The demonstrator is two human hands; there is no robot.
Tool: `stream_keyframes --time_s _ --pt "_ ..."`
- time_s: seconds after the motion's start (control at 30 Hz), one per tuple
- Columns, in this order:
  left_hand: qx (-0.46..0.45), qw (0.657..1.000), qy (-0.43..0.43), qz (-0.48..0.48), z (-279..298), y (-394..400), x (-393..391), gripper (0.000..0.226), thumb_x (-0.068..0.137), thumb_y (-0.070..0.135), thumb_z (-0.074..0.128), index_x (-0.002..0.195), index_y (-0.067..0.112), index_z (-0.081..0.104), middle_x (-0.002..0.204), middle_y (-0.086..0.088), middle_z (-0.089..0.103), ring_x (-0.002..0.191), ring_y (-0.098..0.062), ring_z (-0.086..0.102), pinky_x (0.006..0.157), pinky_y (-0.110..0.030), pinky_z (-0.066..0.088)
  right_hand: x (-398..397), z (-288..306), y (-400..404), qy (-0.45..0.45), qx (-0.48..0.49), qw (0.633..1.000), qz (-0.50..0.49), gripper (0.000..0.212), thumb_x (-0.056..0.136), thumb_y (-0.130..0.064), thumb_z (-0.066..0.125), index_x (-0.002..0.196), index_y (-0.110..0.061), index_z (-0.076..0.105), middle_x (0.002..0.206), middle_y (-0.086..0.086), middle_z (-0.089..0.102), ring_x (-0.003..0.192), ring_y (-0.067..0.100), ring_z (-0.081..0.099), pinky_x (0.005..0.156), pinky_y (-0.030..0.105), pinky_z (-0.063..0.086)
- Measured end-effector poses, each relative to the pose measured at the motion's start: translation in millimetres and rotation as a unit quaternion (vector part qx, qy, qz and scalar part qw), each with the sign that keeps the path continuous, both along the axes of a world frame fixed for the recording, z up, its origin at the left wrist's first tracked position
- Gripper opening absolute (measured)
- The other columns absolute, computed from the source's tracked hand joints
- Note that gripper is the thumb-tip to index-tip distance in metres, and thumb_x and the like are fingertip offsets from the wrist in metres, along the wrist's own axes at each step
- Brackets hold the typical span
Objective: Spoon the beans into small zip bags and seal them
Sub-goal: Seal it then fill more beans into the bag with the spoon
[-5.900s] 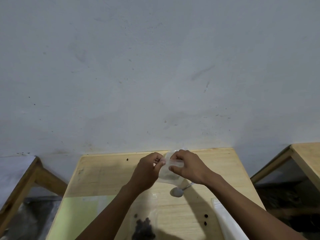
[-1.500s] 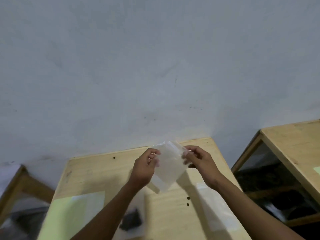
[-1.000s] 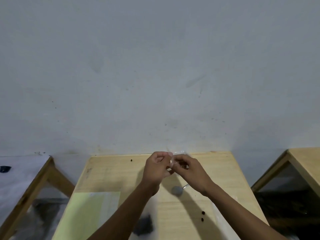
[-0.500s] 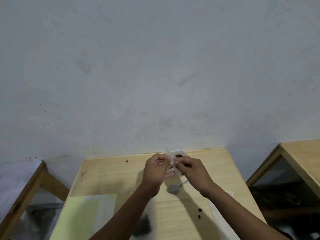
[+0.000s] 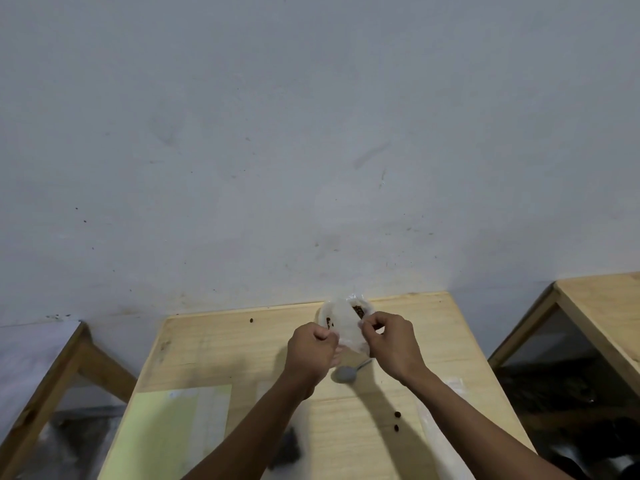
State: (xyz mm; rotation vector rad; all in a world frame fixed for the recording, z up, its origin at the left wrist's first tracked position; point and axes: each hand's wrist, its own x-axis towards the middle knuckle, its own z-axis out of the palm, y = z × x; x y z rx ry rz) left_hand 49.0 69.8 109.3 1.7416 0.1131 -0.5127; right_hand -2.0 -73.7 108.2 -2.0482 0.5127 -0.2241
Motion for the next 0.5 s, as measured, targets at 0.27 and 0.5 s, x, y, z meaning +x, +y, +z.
stream_keyframes --time_s 0.27,0.5 --pt "0.092 0.964 -0.208 -0.138 -7 18 -2 0.061 0.083 0.011 0.061 0.136 0.029 0.037 0.131 0.03 0.041 0.113 0.016 0.044 0.088 0.004 0.029 -1 -5 -8 0.036 0.006 0.994 0.102 0.023 0.093 -0.021 0.058 0.073 -0.024 0.069 0.075 -0.012 0.068 0.068 0.011 0.066 0.068 0.043 0.06" --pt "0.229 0.93 -0.164 -0.238 -13 21 3 0.067 0.072 0.05 0.045 0.136 0.03 0.05 0.131 0.006 0.059 0.112 -0.015 0.058 0.098 -0.039 0.048 -6 -4 3 -0.044 -0.061 0.997 0.014 0.021 0.094 -0.016 0.054 0.096 -0.019 0.075 0.081 -0.015 0.068 0.077 0.009 0.065 0.073 0.032 0.054"
